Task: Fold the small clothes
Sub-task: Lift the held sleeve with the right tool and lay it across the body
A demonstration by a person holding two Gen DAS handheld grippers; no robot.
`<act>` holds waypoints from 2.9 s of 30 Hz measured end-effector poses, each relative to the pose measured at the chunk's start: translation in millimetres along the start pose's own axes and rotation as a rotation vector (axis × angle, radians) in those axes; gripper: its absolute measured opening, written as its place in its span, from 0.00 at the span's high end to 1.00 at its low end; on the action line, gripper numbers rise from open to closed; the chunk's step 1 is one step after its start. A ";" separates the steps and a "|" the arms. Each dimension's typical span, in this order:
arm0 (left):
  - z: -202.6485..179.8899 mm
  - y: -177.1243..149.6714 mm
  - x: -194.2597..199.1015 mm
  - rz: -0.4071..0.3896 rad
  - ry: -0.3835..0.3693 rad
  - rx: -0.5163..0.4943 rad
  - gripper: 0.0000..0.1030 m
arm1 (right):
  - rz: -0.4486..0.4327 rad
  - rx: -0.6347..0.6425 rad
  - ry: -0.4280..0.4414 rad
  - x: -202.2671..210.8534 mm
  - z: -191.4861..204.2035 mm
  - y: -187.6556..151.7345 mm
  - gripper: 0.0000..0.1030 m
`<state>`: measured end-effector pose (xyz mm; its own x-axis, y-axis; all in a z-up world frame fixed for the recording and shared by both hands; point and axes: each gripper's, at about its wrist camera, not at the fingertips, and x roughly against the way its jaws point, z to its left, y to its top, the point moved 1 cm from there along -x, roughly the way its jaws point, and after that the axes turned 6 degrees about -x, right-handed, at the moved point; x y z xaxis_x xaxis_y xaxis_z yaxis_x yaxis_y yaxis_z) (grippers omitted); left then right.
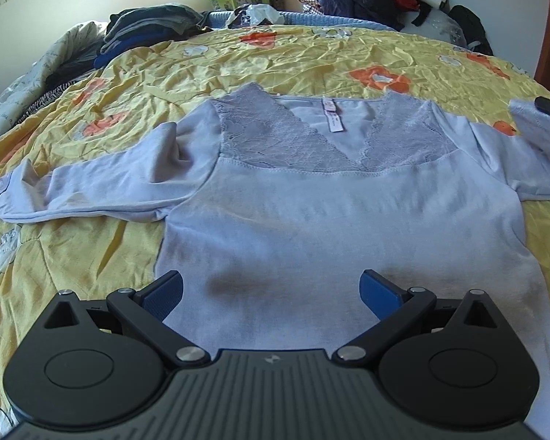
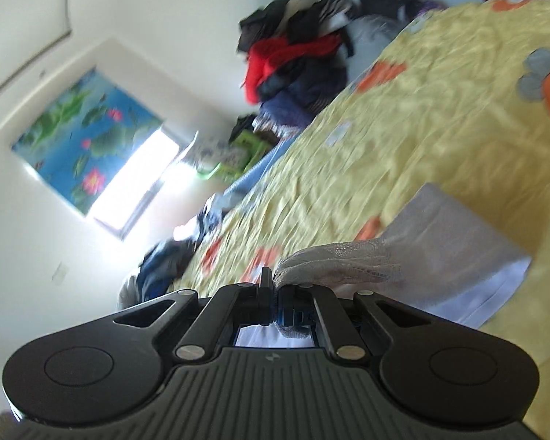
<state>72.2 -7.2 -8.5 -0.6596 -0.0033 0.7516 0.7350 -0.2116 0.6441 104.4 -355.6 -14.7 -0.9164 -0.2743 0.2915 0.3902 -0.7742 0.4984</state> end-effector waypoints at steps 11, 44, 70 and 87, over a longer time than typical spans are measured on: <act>24.6 -3.1 -6.6 0.021 0.027 0.060 0.00 | 0.106 0.192 -0.009 -20.0 59.9 -61.0 0.93; 57.9 -9.7 -10.0 0.015 0.026 0.117 0.00 | 0.259 0.445 -0.037 -86.4 141.6 -150.3 0.93; 104.7 -22.7 -7.8 0.037 0.085 0.207 0.00 | 0.444 0.515 0.059 -133.9 192.9 -234.2 0.87; 127.2 -31.4 -8.4 0.068 0.119 0.261 0.00 | 0.514 0.594 0.147 -127.1 219.7 -256.2 0.71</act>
<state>74.6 123.8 -17.0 -0.6102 -0.1267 0.7821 0.7833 0.0517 0.6195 140.5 2.9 0.0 -0.5952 -0.6185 0.5130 0.7113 -0.1086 0.6945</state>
